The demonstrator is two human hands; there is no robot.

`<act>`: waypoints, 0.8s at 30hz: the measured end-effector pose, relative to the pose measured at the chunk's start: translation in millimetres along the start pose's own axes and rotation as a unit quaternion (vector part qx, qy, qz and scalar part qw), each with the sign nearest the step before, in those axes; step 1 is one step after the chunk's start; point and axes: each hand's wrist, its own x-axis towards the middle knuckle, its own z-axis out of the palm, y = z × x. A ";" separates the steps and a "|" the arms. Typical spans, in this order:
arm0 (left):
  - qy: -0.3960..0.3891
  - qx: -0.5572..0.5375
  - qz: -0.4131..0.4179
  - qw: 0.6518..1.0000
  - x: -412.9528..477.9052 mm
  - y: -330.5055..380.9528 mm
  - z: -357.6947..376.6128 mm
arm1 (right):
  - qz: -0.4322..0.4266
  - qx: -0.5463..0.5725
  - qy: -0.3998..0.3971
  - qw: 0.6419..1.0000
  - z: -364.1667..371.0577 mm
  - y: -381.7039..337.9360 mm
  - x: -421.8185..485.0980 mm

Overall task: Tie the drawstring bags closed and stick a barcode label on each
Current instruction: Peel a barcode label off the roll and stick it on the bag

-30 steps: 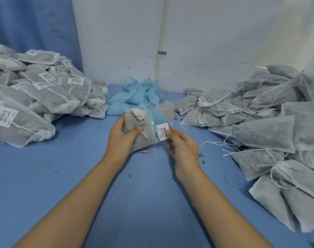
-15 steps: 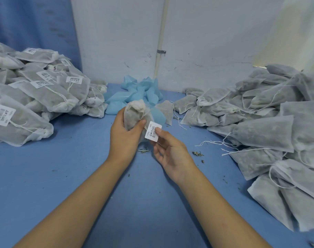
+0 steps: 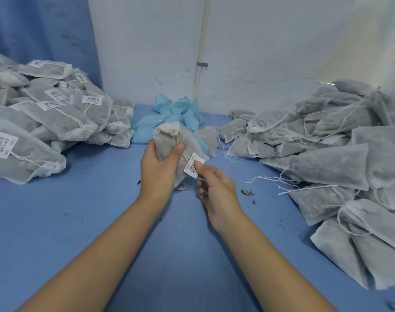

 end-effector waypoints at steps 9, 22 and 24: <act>-0.018 0.053 0.076 0.996 -0.7 2.8 -2.7 | 0.060 0.111 -0.047 0.991 0.0 -4.3 -3.3; 0.020 -0.014 0.012 1.000 -3.1 7.5 4.0 | 0.006 0.013 -0.078 0.997 2.7 1.8 -5.9; 0.022 -0.014 0.005 1.000 -2.5 6.8 3.3 | -0.013 -0.027 -0.058 0.998 4.3 2.4 -7.1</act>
